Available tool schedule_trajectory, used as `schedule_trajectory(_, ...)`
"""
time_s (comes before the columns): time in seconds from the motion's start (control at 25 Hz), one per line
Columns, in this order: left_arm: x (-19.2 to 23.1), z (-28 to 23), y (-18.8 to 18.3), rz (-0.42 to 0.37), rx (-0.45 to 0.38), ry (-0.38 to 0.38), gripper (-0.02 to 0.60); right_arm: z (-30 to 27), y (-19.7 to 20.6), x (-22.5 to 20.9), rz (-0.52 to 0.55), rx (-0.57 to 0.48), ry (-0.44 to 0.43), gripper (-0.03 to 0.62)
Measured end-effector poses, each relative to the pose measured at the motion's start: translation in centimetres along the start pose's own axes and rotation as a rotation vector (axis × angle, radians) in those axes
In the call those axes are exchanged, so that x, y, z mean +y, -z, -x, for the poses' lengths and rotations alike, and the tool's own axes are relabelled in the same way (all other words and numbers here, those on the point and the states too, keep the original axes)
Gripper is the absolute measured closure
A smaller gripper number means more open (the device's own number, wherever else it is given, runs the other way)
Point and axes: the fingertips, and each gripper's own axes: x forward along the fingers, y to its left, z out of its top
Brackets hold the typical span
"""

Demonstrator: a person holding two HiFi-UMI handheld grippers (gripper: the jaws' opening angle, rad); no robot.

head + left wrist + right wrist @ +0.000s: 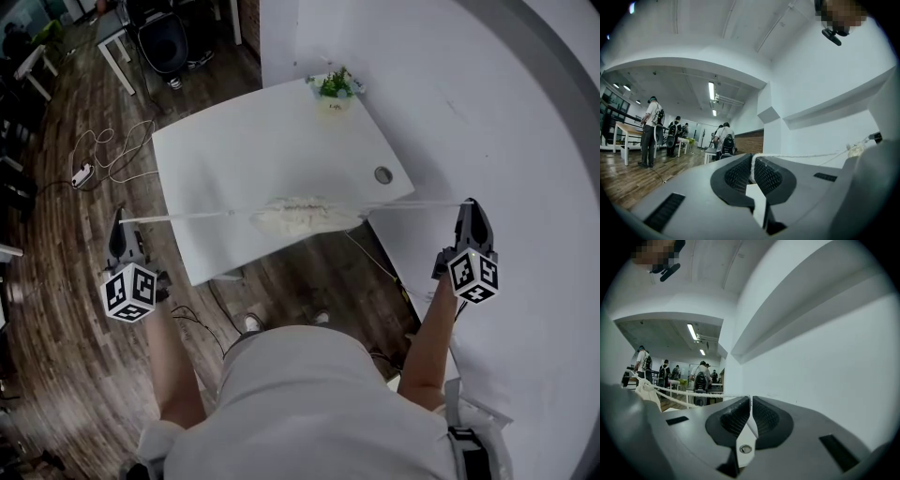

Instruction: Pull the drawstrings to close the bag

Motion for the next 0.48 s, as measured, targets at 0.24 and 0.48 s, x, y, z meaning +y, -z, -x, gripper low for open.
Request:
schedule_trajectory(0.24,0.2,0.5,-0.3,0.017,-0.005,-0.016,0.565,-0.5,0.6,0.1,-0.017,0.008,-0.019,0.553)
schedule_trajectory(0.48,-1.2,1.6,-2.1,0.003,-0.038,0.031,0.565,0.2,-0.8,-1.2,-0.010,-0.023,-0.024,0.553)
